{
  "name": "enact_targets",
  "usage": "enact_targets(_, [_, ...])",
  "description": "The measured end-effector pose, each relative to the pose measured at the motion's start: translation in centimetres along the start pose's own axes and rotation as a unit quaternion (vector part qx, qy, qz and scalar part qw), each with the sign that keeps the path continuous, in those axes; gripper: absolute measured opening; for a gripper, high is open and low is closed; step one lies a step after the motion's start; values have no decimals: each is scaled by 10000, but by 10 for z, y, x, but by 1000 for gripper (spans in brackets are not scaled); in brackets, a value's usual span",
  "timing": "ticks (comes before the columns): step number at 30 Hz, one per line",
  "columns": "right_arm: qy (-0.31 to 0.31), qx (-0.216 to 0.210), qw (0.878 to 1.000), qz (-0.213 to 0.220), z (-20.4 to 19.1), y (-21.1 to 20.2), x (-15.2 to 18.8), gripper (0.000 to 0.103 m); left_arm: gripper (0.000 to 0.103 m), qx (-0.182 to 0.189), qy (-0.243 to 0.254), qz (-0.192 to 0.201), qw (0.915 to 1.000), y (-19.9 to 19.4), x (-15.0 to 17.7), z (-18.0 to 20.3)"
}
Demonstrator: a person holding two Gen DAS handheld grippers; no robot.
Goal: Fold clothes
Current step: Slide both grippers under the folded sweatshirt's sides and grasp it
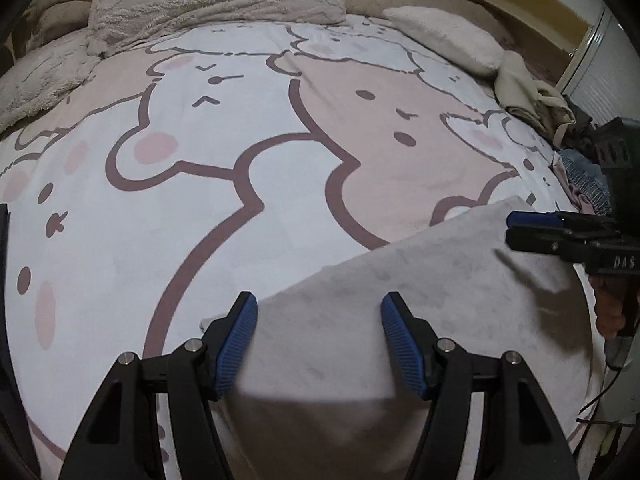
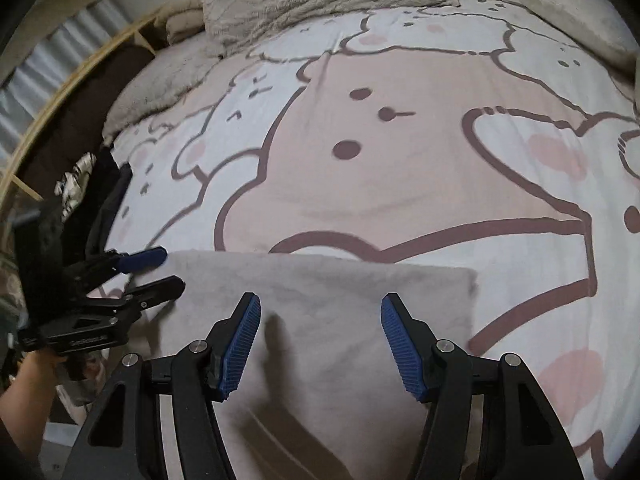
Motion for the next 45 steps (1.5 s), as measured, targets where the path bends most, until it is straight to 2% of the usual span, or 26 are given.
enact_targets(2, [-18,302,9995,63,16,-9,0,63,65,-137,29,32,9999,-6,-1,-3])
enact_targets(5, [-302,1336,9905,108,40,-36,5,63,65,-645,535,252,9962,-28,1,-2])
enact_targets(7, [-1000,1683,9802,292,32,-63,15,63,65,-1033,1166,526,9864,-50,7,6])
enact_targets(9, [-1854,2130,9584,408,17,-88,36,63,65,-1374,1727,795,9721,-73,18,17])
enact_targets(11, [-2685,2354,9337,261,-4,-100,70,63,65,-1659,2221,1109,9544,-97,34,31])
enact_targets(14, [-3945,2702,8782,83,-34,-111,132,63,65,-1907,2836,1483,9280,-129,69,55])
enact_targets(15, [-4363,2728,8574,31,-44,-115,156,63,65,-1955,3036,1572,9192,-137,81,63])
enact_targets(18, [-5383,2528,8039,26,-72,-118,217,63,65,-2108,3741,1849,8840,-158,120,90])
enact_targets(21, [-5928,2610,7618,-61,-80,-113,259,63,65,-2304,4392,1979,8455,-166,158,115])
enact_targets(23, [-6131,2885,7354,-31,-78,-105,272,63,65,-2474,4723,2061,8206,-167,176,127])
enact_targets(25, [-6235,3201,7131,151,-76,-99,273,63,65,-2676,4945,2081,8003,-165,190,135])
enact_targets(27, [-6213,3382,7065,220,-75,-92,267,63,65,-2797,5061,2063,7894,-160,198,139])
enact_targets(30, [-6106,3429,7134,261,-72,-84,253,63,65,-2931,5215,1986,7763,-152,207,141])
enact_targets(31, [-6091,3461,7128,312,-73,-83,248,63,65,-3005,5273,1987,7695,-149,208,141])
enact_targets(34, [-6137,3684,6965,508,-74,-75,229,63,65,-3201,5407,1995,7520,-144,209,137])
enact_targets(36, [-6187,3795,6854,590,-75,-65,215,63,65,-3253,5418,1980,7493,-142,208,136])
enact_targets(40, [-6198,3934,6752,716,-79,-50,196,63,65,-3383,5489,1954,7390,-132,201,139])
enact_targets(43, [-6145,3903,6817,733,-79,-46,189,63,65,-3500,5521,1949,7312,-120,190,146])
enact_targets(45, [-6028,3804,6975,735,-79,-50,183,63,65,-3592,5591,1980,7205,-112,181,152])
Point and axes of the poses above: each gripper's, at about its wrist camera, not at the fingertips, and y roughly the way its jaws point, z to its right, x to its underside, the point moved 10 cm from there along y, roughly the way its jaws point, and after that the axes turned 6 degrees about -x, right-handed, at the moved point
